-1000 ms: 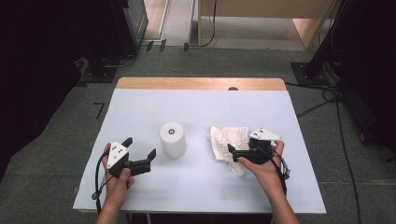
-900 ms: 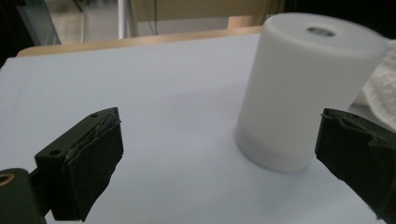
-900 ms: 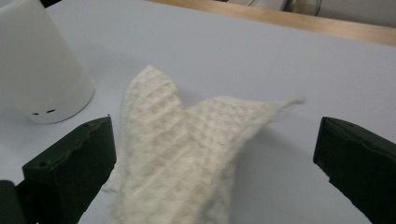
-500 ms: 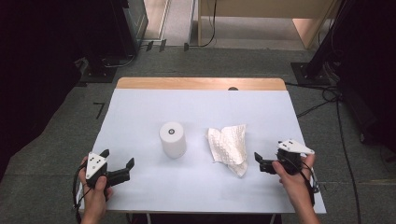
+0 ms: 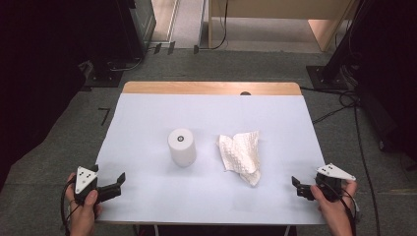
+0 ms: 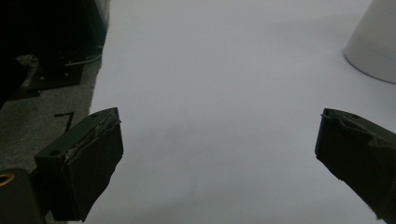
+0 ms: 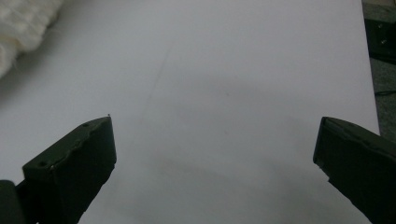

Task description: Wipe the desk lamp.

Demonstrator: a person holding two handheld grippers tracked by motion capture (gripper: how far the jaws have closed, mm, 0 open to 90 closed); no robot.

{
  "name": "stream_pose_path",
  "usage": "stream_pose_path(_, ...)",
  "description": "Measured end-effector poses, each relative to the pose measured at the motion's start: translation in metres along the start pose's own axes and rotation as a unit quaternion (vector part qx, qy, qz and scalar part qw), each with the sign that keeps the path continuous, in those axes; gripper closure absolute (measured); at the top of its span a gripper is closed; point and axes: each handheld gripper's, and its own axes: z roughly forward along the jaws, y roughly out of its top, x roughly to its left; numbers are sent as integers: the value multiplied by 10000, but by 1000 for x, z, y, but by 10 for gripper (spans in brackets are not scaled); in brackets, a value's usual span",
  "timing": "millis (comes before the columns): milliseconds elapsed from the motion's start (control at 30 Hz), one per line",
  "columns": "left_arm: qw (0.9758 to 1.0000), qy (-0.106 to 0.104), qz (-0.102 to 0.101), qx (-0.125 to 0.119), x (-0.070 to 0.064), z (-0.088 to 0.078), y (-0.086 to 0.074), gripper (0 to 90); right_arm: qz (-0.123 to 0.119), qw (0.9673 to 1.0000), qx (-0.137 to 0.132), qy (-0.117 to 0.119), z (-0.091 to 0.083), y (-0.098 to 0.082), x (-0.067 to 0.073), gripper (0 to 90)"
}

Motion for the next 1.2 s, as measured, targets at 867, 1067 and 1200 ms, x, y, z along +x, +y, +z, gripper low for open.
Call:
stream_pose_path(867,9908,-17,169,1339,-4,31,-2,14,5,9993,256,-284,-3,-19,-12,0)
stream_pose_path(1067,9908,-26,141,1349,-4,31,-2,14,9,9993,254,-272,-3,-19,-12,0)
stream_pose_path(1200,9906,-32,140,1358,-3,31,-2,14,28,9993,255,-275,-3,-19,-12,0)
